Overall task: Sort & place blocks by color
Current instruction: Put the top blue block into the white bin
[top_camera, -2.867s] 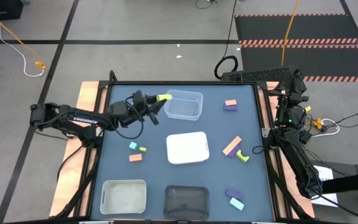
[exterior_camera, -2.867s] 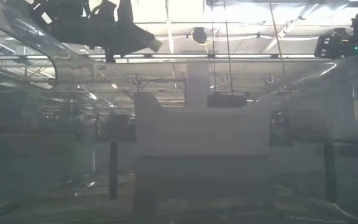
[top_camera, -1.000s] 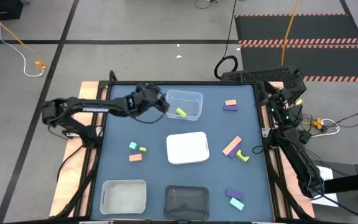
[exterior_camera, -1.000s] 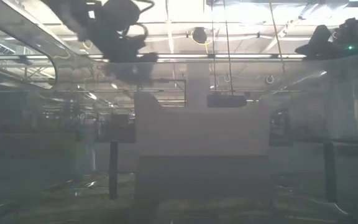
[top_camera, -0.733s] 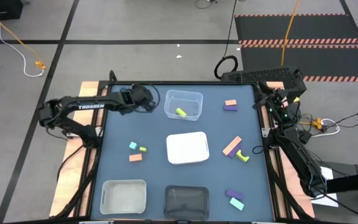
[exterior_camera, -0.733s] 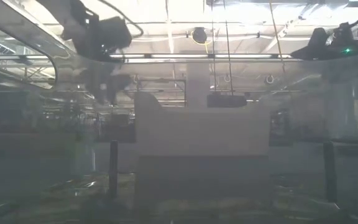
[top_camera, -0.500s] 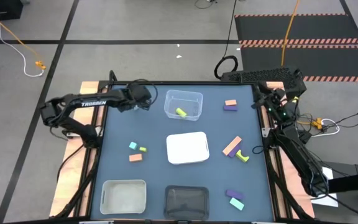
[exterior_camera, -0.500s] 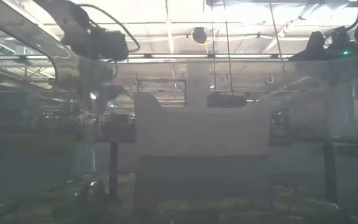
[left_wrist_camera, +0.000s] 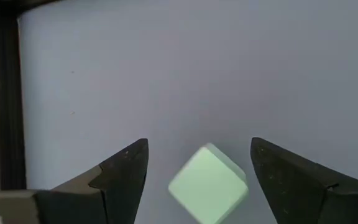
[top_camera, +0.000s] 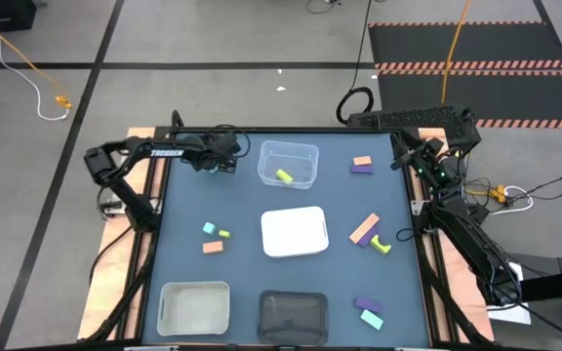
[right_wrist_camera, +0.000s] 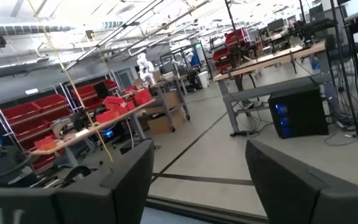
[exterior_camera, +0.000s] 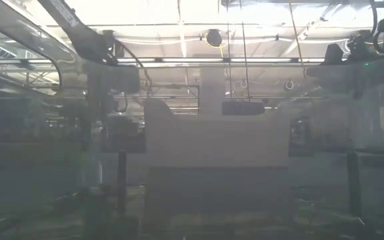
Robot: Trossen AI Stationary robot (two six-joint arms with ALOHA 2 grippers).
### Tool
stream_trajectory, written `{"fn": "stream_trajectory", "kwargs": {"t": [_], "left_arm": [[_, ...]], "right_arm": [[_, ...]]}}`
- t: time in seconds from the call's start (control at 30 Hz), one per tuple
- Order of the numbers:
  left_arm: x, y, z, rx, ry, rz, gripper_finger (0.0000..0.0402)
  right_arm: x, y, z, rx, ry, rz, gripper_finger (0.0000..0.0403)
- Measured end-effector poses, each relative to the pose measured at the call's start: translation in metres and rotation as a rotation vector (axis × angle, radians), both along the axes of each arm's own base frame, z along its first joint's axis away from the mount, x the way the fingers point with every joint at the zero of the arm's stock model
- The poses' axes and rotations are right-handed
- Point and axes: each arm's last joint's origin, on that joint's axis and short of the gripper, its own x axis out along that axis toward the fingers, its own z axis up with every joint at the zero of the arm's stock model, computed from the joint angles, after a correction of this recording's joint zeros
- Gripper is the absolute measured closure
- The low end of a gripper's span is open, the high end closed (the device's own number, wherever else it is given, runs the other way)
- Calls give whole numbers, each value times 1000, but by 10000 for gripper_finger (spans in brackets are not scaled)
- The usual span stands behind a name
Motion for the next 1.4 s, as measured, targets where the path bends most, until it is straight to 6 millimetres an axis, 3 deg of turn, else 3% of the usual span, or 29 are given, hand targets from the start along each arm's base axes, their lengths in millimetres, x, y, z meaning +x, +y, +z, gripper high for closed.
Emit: {"fn": "stream_trajectory", "kwargs": {"t": [0.27,0.47,0.77,1.03,1.4], "left_arm": [[0,7,-19,-84,18,27,147],[1,5,-14,-79,-4,16,226],[4,-2,-5,-75,-42,-51,229],[22,-15,42,126,-273,-207,228],[53,-66,126,495,-697,-635,230]], "right_arm": [[0,0,0,-2,2,-1,155],[0,0,0,-2,2,-1,155],[0,0,0,0,-1,-3,156],[0,0,0,0,-2,-3,156],[0,0,0,4,-5,-2,156]]}}
